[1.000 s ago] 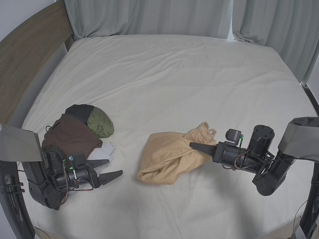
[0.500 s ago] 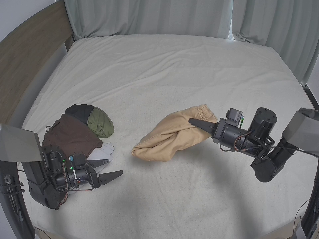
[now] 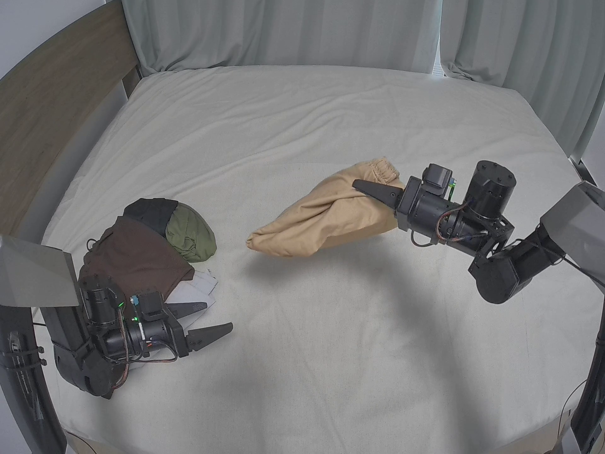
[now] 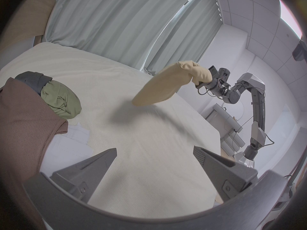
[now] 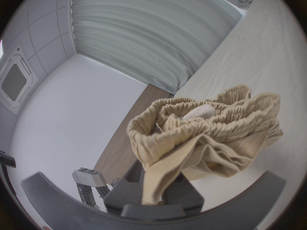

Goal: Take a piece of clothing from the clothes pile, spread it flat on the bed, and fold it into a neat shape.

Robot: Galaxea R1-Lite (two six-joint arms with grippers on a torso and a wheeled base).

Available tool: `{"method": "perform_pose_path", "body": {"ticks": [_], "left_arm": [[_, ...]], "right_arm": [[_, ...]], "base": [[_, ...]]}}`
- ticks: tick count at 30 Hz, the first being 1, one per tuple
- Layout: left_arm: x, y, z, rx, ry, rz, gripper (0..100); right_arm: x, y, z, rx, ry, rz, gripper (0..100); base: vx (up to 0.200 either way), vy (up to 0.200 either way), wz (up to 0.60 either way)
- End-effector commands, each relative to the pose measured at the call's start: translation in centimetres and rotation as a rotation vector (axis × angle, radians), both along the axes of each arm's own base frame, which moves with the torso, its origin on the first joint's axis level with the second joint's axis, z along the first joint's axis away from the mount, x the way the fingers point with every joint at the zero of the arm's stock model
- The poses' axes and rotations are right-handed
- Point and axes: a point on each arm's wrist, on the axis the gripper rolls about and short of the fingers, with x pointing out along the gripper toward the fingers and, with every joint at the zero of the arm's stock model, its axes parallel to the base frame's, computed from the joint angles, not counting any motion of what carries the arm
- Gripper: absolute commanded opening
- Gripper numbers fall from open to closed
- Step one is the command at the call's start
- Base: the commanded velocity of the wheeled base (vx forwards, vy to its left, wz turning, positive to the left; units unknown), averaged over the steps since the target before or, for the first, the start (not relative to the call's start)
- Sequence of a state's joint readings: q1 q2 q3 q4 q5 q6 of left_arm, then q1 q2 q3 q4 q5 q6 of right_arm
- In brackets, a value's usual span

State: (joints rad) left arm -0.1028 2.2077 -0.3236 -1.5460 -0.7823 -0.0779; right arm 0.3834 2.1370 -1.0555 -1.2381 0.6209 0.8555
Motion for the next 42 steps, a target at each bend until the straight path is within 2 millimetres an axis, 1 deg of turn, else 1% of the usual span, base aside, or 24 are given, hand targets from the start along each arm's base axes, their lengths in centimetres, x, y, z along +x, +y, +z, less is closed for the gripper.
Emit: {"method": "perform_pose_path", "body": {"ticks": [1,4,8,9,14,19,26,29,32,33,36,38,40,41,42], "left_arm": [[0.0,0.0,0.0,0.000,0.000,0.000,100],[0.0,0.0,0.0,0.000,0.001,0.000,100],[0.0,0.0,0.0,0.000,0.000,0.000,100],[0.0,0.0,0.0,0.000,0.000,0.000,100],[-0.1,0.0,0.0,-0.002,0.002,-0.001,100],[-0.1,0.0,-0.1,-0.003,0.008,-0.009,100],[-0.1,0.0,-0.1,-0.004,0.007,-0.010,100],[-0.1,0.0,-0.1,-0.004,0.007,-0.008,100],[-0.1,0.1,0.0,-0.004,0.006,-0.005,100],[-0.1,0.1,0.0,-0.004,0.006,-0.005,100],[-0.1,0.1,0.0,-0.007,0.005,-0.012,100],[-0.1,0.1,-0.1,-0.007,0.008,-0.014,100],[-0.1,0.2,-0.1,-0.007,0.008,-0.012,100],[-0.1,0.2,-0.1,-0.007,0.008,-0.012,100],[-0.1,0.2,-0.1,-0.007,0.006,-0.009,100]], "right_arm": [[1.5,0.1,1.5,0.014,-0.031,-0.010,0],[2.3,0.4,2.1,0.026,-0.034,-0.010,0],[3.3,0.7,2.4,0.032,-0.036,-0.010,0],[3.3,0.7,2.4,0.032,-0.036,-0.010,0],[4.9,1.1,1.6,0.029,-0.029,-0.015,0],[6.6,1.0,1.2,0.027,-0.025,-0.030,0],[8.1,0.7,1.1,0.031,-0.028,-0.047,0],[8.6,0.7,1.4,0.042,-0.035,-0.048,0],[9.6,0.4,1.7,0.050,-0.055,-0.060,0],[9.6,0.4,1.7,0.050,-0.055,-0.060,0],[10.5,0.5,2.0,0.057,-0.069,-0.064,0],[10.8,0.5,1.6,0.054,-0.063,-0.069,0],[11.2,0.4,0.7,0.048,-0.047,-0.072,0],[11.2,0.4,0.7,0.048,-0.047,-0.072,0],[11.7,0.4,-1.1,0.036,-0.012,-0.077,0]], "base": [[0.000,0.000,0.00],[0.000,0.000,0.00],[0.000,0.000,0.00],[0.000,0.000,0.00],[0.000,0.000,0.00],[0.000,0.000,0.00],[0.000,0.000,0.00],[0.000,0.000,0.00],[0.000,0.000,0.00],[0.000,0.000,0.00],[0.000,0.000,0.00],[0.000,0.000,0.00],[0.000,0.000,0.00],[0.000,0.000,0.00],[0.000,0.000,0.00]]}}
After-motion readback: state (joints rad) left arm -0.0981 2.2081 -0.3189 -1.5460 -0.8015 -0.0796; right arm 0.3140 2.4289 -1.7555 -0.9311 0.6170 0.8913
